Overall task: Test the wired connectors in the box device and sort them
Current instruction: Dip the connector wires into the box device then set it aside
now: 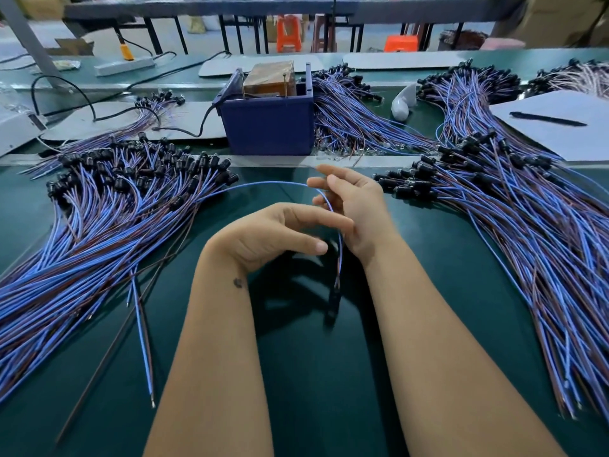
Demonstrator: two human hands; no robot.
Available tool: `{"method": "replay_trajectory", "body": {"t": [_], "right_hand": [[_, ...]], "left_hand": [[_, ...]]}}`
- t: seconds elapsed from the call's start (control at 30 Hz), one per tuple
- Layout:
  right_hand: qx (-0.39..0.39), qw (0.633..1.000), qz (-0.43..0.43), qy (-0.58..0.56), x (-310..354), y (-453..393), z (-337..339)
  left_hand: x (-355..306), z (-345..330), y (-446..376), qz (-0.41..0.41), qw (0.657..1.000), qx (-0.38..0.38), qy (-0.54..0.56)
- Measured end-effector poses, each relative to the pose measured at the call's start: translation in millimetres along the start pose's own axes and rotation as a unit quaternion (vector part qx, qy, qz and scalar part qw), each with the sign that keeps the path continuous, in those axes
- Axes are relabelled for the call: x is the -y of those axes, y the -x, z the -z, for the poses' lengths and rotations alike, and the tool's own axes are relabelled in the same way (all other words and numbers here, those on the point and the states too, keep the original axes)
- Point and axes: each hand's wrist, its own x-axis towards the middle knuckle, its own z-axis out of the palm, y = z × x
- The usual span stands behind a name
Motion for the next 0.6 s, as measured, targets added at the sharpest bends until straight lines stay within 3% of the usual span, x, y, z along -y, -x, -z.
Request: {"method": "replay_trajectory", "body": {"t": [0.07, 0.13, 0.2, 0.33, 0.47, 0.6], "right_hand": [[-0.002, 0.999, 0.028, -0.023, 0, 2, -2], [0.006, 0.998, 0.055, -0.036, 1, 4, -5], [0.028, 0.996, 0.067, -0.044, 1, 7, -9], [0.062, 0.995, 0.063, -0.046, -3, 9, -16], [0.037, 0.997, 0.008, -0.06, 1, 5, -12], [0.023, 1.0, -0.003, 0.01, -3, 4, -12]], "left_hand": [[1, 1, -3, -0.014, 0.99, -0.13, 0.051], [2, 2, -11, -0.012, 0.955, -0.289, 0.071], [2, 2, -20, 0.025, 0.925, -0.376, 0.056], [2, -3, -29, 0.003, 0.904, -0.422, 0.072], [0, -9, -32, -0.051, 0.894, -0.433, 0.105], [1, -13, -37, -0.07, 0.894, -0.436, 0.072]]}}
